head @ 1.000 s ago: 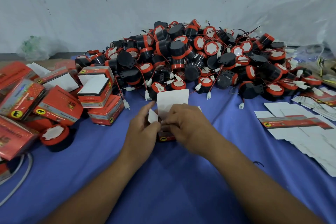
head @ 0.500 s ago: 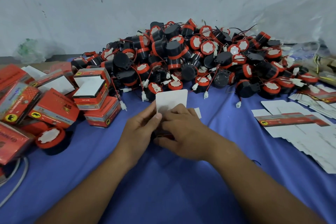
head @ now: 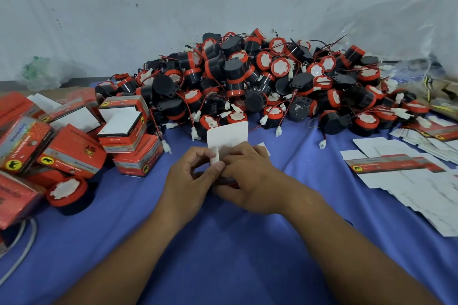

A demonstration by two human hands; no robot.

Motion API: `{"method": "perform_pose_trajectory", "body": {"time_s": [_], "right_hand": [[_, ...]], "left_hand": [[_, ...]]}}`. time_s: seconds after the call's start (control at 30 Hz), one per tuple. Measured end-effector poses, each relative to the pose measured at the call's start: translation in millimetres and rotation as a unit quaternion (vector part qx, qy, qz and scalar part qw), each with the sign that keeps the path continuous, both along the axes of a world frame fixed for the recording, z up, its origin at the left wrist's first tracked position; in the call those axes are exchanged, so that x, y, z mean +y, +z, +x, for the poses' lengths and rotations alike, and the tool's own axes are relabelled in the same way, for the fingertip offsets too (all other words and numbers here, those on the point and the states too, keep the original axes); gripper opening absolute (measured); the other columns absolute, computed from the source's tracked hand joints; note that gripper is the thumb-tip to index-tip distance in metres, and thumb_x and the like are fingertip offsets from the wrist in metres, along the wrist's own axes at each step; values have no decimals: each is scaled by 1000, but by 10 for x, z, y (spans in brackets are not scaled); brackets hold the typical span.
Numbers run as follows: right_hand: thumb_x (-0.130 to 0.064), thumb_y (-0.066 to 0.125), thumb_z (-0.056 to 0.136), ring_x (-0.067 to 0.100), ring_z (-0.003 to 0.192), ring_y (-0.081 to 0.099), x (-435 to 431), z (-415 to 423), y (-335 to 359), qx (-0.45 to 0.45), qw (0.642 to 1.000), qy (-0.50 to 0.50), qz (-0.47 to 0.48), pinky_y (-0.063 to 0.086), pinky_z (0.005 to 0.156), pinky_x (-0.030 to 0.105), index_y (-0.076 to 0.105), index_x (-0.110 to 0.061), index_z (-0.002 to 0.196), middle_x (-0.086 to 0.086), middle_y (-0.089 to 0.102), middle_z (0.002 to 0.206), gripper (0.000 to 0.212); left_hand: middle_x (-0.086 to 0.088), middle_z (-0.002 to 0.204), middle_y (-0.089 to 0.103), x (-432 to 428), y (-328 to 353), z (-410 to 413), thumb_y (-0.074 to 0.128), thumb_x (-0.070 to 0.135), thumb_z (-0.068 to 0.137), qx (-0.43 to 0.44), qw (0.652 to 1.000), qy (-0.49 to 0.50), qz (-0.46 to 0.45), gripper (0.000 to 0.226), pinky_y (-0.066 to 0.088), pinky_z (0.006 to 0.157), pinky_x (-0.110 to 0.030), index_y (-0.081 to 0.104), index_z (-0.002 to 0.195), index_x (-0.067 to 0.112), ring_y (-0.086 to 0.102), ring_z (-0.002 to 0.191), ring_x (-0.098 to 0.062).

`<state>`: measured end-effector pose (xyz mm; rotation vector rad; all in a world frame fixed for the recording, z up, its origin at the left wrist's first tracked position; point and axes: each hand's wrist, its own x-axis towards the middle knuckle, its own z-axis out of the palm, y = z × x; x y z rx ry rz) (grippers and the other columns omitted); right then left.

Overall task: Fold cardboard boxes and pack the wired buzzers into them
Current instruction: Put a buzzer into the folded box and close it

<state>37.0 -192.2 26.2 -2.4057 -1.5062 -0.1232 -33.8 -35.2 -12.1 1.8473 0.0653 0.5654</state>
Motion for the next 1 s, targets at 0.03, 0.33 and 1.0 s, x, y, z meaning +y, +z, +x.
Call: {"method": "perform_pose_trajectory", "body": {"time_s": [0.03, 0.33, 1.0], "right_hand": [[-41, 55, 96, 21, 119, 35, -17, 12, -8, 19, 1000, 7, 1, 24, 97, 37, 65, -31, 90, -19, 51, 97, 15], [-8, 60, 96, -6, 82, 63, -353, 293, 195, 204, 938, -85, 269, 47, 74, 11, 76, -16, 98, -12, 72, 95, 18], [-4, 74, 86, 16, 71, 60, -151, 379, -166, 360, 888, -84, 274, 51, 67, 34, 70, -31, 94, -3, 69, 86, 29]], "left_hand": [[20, 102, 68, 0, 7, -5, 65, 45, 81, 2, 1000, -2, 14, 27, 52, 71, -13, 66, 103, 29, 66, 94, 1], [12, 105, 68, -11, -19, 29, 68, 32, 90, 44, 998, 6, 45, 12, 55, 81, -24, 71, 96, 22, 65, 99, -6], [19, 122, 63, -4, 11, 3, 63, 6, 93, 10, 998, -27, 47, 42, 57, 83, -35, 58, 122, 35, 62, 109, -6]]}}
